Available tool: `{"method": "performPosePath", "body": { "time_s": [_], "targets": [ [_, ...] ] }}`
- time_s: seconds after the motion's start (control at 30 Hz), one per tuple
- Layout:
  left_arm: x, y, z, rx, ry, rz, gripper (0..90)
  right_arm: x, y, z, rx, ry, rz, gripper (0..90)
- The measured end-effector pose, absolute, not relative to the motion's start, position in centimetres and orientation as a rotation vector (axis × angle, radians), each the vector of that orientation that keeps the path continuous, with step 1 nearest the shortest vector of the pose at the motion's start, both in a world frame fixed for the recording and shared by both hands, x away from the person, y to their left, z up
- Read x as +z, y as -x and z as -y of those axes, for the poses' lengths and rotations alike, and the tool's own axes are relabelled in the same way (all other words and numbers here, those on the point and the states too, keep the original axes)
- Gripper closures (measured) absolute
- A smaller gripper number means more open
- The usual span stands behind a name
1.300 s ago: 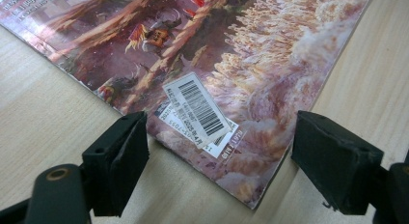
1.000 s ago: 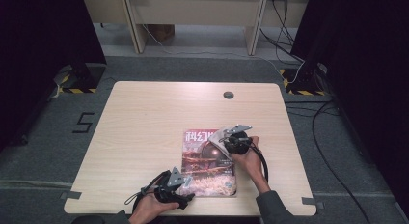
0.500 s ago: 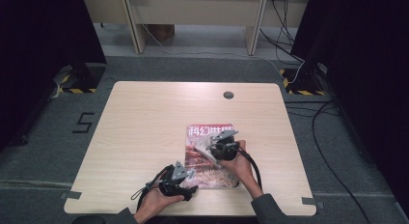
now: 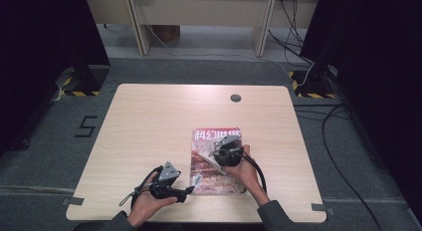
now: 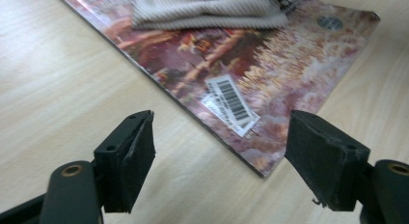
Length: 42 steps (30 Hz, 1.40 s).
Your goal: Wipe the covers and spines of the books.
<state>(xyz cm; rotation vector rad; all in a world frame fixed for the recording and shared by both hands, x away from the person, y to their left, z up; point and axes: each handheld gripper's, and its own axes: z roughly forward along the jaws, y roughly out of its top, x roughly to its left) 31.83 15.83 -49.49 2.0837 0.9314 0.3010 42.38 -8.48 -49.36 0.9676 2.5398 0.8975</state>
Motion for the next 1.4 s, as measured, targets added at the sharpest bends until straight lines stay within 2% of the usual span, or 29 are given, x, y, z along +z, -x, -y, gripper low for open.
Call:
{"method": "performPosePath", "body": {
  "time_s": [0.33, 0.73, 1.07, 1.27, 1.4],
  "targets": [
    [-49.5, -32.0, -17.0, 0.331, -2.074, -0.964, 23.7, -49.2, -40.0, 5.7, 0.901, -0.819, -2.642, 74.3],
    [-49.6, -32.1, -16.9, 0.329, -2.08, -0.964, 22.0, -49.3, -41.9, 5.7, 0.901, -0.892, -2.596, 73.9],
    [-49.5, -32.5, -17.6, 0.349, -2.057, -1.006, 21.5, -49.2, -40.8, 5.0, 0.905, -0.817, -2.653, 74.0],
    [-49.5, -32.4, -17.6, 0.346, -2.056, -0.998, 21.1, -49.2, -41.5, 6.5, 0.909, -0.87, -2.632, 73.9],
    [-49.5, -32.5, -17.6, 0.348, -2.059, -0.997, 20.8, -49.1, -42.3, 9.5, 0.879, -0.969, -2.562, 73.9]
  ]
}}
